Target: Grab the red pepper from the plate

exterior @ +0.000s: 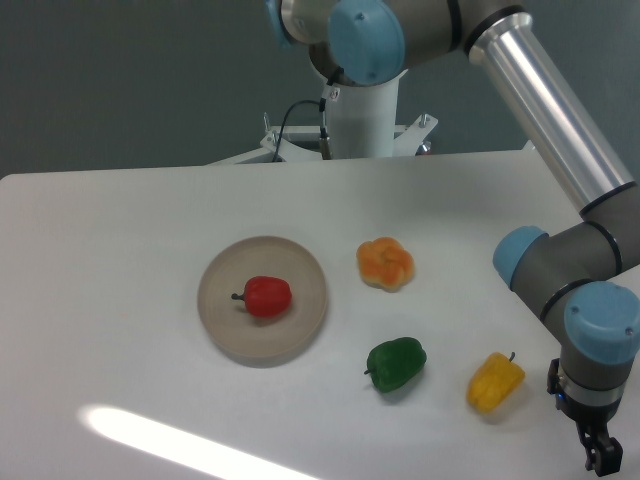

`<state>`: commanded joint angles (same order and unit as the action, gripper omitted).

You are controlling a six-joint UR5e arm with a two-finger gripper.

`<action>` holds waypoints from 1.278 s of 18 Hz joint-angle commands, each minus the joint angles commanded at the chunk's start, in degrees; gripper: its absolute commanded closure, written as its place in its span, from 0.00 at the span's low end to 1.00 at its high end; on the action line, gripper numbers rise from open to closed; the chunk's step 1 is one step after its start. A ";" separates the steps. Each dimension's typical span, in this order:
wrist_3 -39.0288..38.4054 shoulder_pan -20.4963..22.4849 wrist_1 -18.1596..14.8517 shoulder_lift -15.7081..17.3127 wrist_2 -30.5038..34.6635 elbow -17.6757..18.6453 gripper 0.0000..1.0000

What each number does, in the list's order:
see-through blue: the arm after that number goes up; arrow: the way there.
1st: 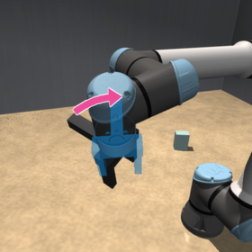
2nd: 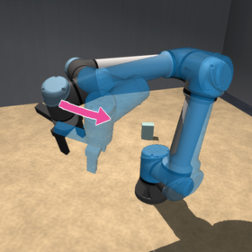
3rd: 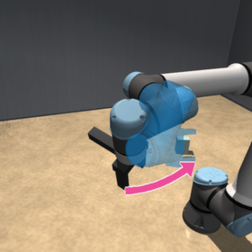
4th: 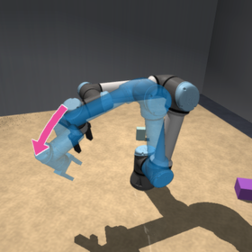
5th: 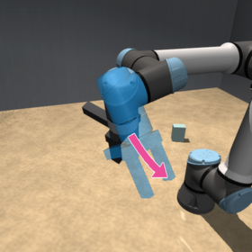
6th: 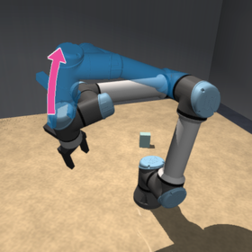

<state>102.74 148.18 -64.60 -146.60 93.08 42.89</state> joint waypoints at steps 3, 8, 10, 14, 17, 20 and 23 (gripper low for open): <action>0.00 -0.44 0.00 0.35 0.09 0.52 0.00; -2.19 -2.11 -0.17 4.29 0.26 5.25 0.00; -5.35 -3.86 -0.35 7.37 0.35 8.69 0.00; -11.15 -6.67 -0.53 12.73 0.35 14.66 0.00; -17.56 -10.27 -0.44 17.65 0.18 21.16 0.00; -22.92 -13.52 -0.35 22.04 0.18 27.30 0.00; -26.80 -15.64 0.09 25.30 0.00 33.30 0.00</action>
<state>75.95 132.55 -64.51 -121.30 93.08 76.19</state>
